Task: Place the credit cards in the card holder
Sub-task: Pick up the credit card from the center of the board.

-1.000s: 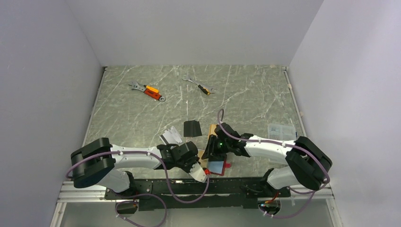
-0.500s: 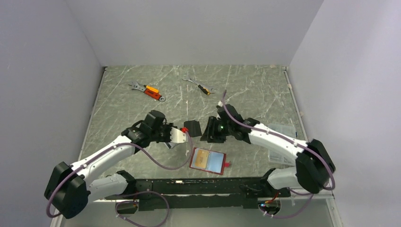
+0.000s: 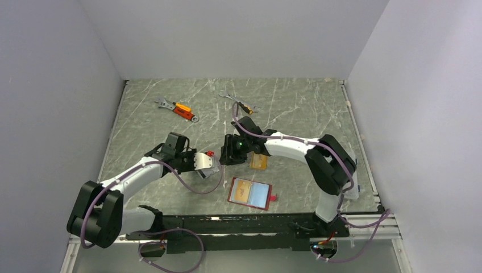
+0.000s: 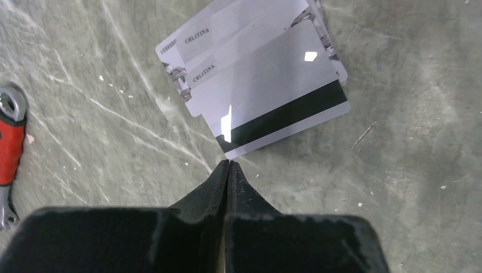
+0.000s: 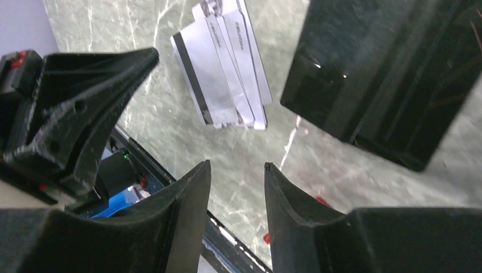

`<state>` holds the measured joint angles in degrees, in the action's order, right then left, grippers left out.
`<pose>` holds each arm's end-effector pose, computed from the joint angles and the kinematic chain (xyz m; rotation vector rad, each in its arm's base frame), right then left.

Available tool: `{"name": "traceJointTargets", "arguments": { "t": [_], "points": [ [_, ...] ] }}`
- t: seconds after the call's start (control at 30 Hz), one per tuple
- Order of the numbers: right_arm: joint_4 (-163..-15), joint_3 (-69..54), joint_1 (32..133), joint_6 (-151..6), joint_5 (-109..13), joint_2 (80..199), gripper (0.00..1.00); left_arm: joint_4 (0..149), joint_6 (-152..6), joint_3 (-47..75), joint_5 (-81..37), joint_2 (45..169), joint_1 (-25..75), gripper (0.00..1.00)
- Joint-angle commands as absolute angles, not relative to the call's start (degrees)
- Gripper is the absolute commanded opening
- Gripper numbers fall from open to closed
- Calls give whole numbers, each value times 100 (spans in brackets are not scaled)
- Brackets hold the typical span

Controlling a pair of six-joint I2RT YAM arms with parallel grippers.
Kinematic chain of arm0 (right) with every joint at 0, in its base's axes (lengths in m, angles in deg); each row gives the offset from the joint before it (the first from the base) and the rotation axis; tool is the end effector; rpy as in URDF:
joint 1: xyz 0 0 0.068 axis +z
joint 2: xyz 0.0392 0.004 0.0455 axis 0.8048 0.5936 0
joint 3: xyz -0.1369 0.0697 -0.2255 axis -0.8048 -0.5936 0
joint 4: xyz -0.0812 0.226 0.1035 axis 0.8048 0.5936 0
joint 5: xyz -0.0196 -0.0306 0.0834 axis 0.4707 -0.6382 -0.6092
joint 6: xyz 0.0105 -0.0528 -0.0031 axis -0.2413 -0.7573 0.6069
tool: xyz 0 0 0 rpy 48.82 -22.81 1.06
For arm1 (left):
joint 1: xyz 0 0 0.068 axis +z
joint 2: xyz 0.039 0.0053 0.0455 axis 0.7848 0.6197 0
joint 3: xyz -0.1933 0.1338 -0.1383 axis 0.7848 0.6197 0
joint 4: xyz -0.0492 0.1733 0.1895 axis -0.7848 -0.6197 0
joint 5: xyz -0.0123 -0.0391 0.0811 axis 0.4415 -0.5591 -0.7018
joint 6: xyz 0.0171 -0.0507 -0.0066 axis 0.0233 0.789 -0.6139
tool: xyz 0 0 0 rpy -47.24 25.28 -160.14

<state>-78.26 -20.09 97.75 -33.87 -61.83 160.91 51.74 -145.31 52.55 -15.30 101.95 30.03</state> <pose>0.2582 0.2691 0.1816 -0.1598 2.7133 1.0600 0.2024 -0.0904 0.1715 1.7344 1.8288 -0.0690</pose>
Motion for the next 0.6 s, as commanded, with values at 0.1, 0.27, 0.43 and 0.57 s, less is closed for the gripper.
{"name": "traceJointTargets", "arguments": {
  "t": [0.1, 0.27, 0.43, 0.57],
  "points": [
    [-8650, -1346, 9863, -3335, -6620, 16750, 42, 5141, -14802, 5214, -880, 10073, 3024, 3],
    [-8897, -1150, 9875, -3212, -6773, 17146, 42, 5325, -14955, 5453, -909, 10182, 3023, 2],
    [-9004, -1042, 9914, -3105, -6838, 17332, 42, 5583, -15071, 5659, -998, 10207, 3022, 2],
    [-9157, -1034, 9949, -3074, -6863, 17461, 42, 5664, -15086, 5719, -1075, 10267, 3018, 1]
  ]
}}
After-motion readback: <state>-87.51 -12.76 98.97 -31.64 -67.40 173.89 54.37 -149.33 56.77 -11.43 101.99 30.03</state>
